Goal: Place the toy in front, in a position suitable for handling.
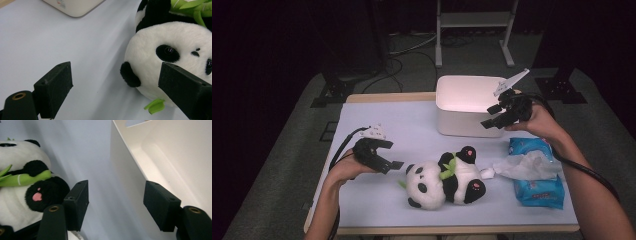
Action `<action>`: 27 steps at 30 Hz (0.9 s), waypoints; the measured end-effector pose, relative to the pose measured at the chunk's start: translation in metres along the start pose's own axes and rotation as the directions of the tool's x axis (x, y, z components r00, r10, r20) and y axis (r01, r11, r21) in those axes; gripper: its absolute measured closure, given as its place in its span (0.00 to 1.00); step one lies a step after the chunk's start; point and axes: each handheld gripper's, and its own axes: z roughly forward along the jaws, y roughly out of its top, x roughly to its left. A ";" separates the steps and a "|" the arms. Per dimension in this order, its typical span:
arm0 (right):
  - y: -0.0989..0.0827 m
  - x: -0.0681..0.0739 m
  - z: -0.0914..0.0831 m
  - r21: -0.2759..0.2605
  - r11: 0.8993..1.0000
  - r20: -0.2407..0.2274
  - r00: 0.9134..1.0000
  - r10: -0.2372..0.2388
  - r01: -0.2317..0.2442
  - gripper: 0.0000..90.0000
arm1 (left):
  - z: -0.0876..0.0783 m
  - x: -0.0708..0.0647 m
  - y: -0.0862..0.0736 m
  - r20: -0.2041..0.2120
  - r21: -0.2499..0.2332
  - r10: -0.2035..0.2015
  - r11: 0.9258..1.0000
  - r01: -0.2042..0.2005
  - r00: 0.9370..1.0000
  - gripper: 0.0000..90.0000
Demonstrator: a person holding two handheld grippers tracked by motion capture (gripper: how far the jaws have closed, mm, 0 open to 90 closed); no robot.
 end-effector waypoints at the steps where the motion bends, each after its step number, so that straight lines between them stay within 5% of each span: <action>1: 0.002 -0.002 0.001 0.003 1.000 0.002 1.000 -0.007 0.007 0.40 | 0.000 0.000 0.000 0.000 0.001 0.001 1.000 -0.001 1.000 0.12; 27: 0.036 -0.025 0.037 0.092 0.993 0.000 0.997 -0.071 0.071 0.53 | 0.001 0.000 -0.005 -0.009 -0.006 -0.016 1.000 0.015 1.000 0.11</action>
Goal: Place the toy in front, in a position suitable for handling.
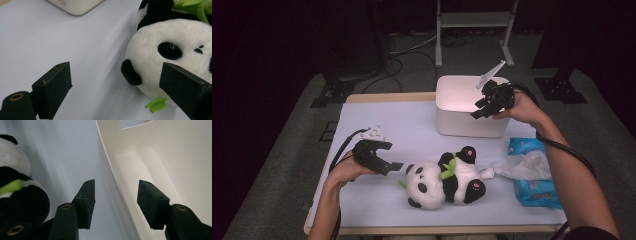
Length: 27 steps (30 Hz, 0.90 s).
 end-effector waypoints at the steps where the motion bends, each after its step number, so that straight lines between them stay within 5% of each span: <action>1: 0.001 -0.001 0.002 0.003 1.000 -0.002 1.000 -0.002 0.002 0.52 | 0.000 0.000 0.000 0.000 0.002 0.002 1.000 -0.002 1.000 0.11; 16: 0.010 -0.002 0.032 0.045 0.997 -0.028 0.998 -0.061 0.062 0.77 | 0.003 0.003 -0.006 0.014 0.005 -0.022 1.000 0.022 1.000 0.11; 27: 0.013 -0.005 0.037 0.037 0.997 -0.067 0.995 -0.069 0.072 0.90 | 0.005 0.004 -0.008 0.019 0.002 -0.035 0.999 0.035 0.999 0.11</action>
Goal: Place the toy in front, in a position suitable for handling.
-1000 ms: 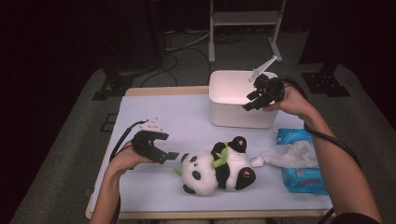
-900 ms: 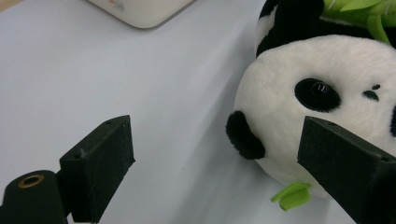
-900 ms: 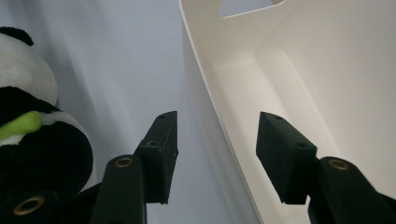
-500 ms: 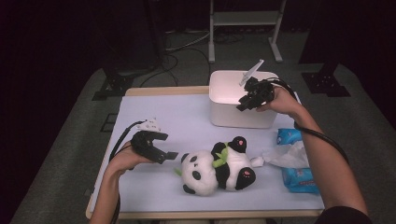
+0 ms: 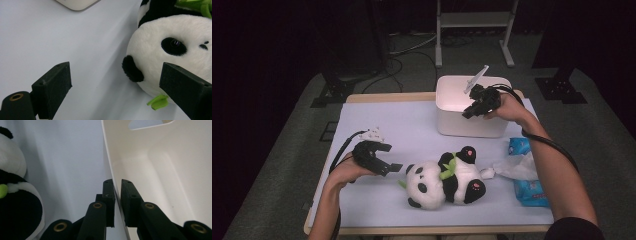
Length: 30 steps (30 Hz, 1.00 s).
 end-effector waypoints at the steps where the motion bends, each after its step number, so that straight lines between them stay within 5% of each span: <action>1: 0.000 0.000 0.000 -0.003 1.000 -0.005 1.000 -0.004 0.004 0.91 | 0.001 0.000 0.000 0.000 0.001 0.001 1.000 -0.001 1.000 0.11; 20: 0.017 0.019 0.009 -0.025 0.994 -0.062 0.992 -0.108 0.107 0.97 | -0.005 0.002 -0.004 -0.006 -0.012 -0.020 1.000 0.020 1.000 0.11; 30: 0.025 0.042 0.011 -0.026 0.982 -0.088 0.978 -0.187 0.185 0.96 | -0.005 0.002 -0.004 -0.006 -0.016 -0.019 1.000 0.019 1.000 0.11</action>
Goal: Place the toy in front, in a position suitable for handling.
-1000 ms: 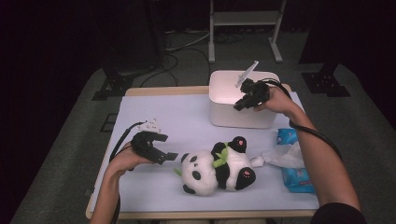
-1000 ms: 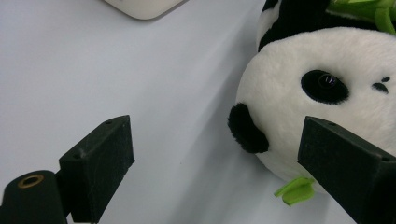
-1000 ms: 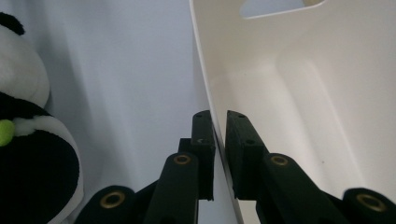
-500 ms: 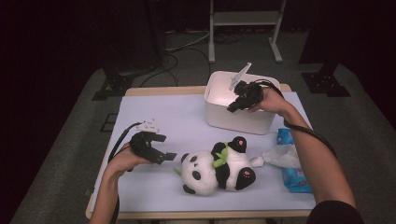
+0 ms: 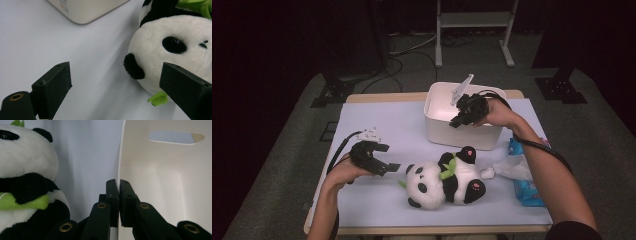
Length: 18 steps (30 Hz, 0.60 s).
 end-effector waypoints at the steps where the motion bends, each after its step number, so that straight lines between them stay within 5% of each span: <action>1: 0.002 0.002 0.001 0.004 1.000 0.003 1.000 -0.013 0.013 0.96 | 0.000 0.000 0.000 0.001 0.002 0.001 1.000 -0.001 1.000 0.11; 18: 0.006 0.022 0.001 0.003 0.997 -0.035 0.997 -0.075 0.075 0.95 | 0.002 -0.001 -0.001 0.008 0.008 0.003 1.000 -0.003 1.000 0.11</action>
